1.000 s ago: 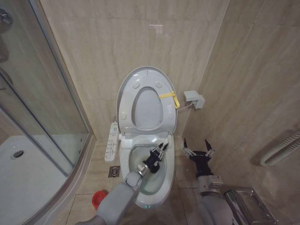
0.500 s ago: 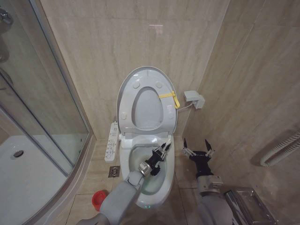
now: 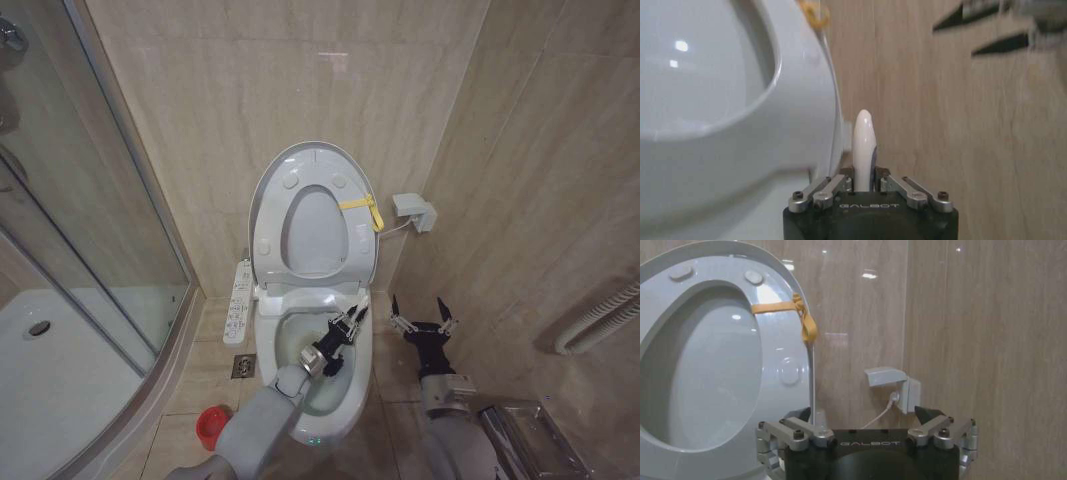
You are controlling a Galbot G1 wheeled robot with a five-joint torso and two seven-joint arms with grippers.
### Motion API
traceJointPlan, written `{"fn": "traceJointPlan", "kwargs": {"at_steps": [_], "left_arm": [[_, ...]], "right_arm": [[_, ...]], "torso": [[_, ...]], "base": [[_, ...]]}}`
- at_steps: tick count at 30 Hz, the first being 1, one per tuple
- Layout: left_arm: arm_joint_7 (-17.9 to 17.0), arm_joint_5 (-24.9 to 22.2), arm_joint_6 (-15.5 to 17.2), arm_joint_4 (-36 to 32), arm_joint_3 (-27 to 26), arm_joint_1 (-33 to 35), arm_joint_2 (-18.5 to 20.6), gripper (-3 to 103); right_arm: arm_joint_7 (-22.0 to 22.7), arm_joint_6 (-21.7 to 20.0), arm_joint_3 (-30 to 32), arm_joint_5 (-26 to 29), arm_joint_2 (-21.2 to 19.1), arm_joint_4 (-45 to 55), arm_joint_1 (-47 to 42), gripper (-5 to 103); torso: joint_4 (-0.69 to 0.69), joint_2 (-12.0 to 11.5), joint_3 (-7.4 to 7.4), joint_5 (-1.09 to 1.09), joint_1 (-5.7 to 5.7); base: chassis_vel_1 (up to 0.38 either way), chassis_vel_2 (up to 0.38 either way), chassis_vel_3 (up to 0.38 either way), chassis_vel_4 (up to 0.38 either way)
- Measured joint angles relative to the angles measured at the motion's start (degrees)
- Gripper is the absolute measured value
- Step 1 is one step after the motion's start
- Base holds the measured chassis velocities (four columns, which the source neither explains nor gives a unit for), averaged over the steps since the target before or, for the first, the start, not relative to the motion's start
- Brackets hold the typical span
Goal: Open the toilet lid, clean the toilet bowl with a toilet brush, close the toilet lid, and flush.
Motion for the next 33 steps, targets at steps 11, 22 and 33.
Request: {"fn": "traceJointPlan", "kwargs": {"at_steps": [11,22,33], "left_arm": [[0.39,1.28,1.16,4.0,-1.67,-0.55,-0.52,19],[-0.44,-1.89,1.23,2.74,-1.07,-0.43,-0.44,19],[-1.86,1.02,0.53,-1.76,-3.69,2.01,2.02,19]], "right_arm": [[0.0,0.0,0.0,0.0,0.0,0.0,0.0,100],[0.0,0.0,0.0,0.0,0.0,0.0,0.0,100],[0.0,0.0,0.0,0.0,0.0,0.0,0.0,100]], "torso": [[0.0,0.0,0.0,0.0,0.0],[-0.02,0.0,0.0,-0.01,0.0],[-0.02,0.0,0.0,-0.01,0.0]], "base": [[0.0,0.0,0.0,0.0],[0.0,0.0,0.0,0.0],[0.0,0.0,0.0,0.0]]}}
